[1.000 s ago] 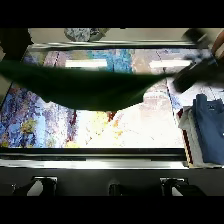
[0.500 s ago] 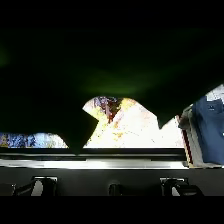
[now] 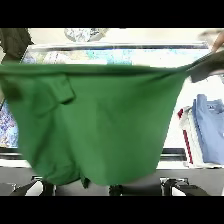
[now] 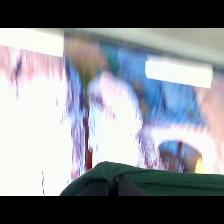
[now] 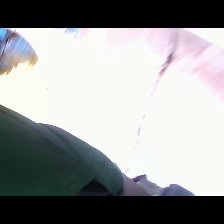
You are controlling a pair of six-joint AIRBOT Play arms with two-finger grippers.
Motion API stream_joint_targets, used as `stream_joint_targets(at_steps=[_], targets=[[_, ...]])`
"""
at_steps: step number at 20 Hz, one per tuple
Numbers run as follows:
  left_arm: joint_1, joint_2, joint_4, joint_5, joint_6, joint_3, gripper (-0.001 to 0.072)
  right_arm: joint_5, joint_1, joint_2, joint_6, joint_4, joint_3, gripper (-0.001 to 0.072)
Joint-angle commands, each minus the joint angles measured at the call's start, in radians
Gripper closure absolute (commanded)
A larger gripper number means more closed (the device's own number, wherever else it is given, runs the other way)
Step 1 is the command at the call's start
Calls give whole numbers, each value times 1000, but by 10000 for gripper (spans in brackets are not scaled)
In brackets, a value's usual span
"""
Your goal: Fold the shirts.
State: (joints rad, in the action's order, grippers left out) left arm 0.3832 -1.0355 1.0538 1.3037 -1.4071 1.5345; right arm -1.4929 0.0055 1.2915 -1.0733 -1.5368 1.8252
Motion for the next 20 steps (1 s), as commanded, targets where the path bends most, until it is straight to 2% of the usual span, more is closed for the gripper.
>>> stream_joint_targets(at_steps=[1,4,7,9,10,11,13,15,18,20], targets=[[-92,-286,13,-19,77,-158,684,87,0,306,2,86,-98,666],[-159,-537,-10,-197,101,-122,683,352,0,473,-33,86,-90,666],[-202,-693,-41,-323,121,4,682,647,0,517,-83,78,-90,665],[-224,-747,-41,-390,121,85,683,757,0,524,-144,38,-90,665],[-232,-758,-41,-419,121,104,682,768,0,528,-151,24,-90,665],[-237,-756,-41,-430,121,105,682,746,-3,530,-151,25,-90,666],[-230,-732,-35,-360,121,105,682,637,-13,515,-120,20,-90,664],[-214,-687,-8,-203,121,105,683,460,-35,487,-21,8,-90,663],[-211,-679,55,115,93,75,683,136,-58,509,51,13,-101,663],[-218,-683,89,165,60,-23,682,69,-57,549,85,37,-119,663]])
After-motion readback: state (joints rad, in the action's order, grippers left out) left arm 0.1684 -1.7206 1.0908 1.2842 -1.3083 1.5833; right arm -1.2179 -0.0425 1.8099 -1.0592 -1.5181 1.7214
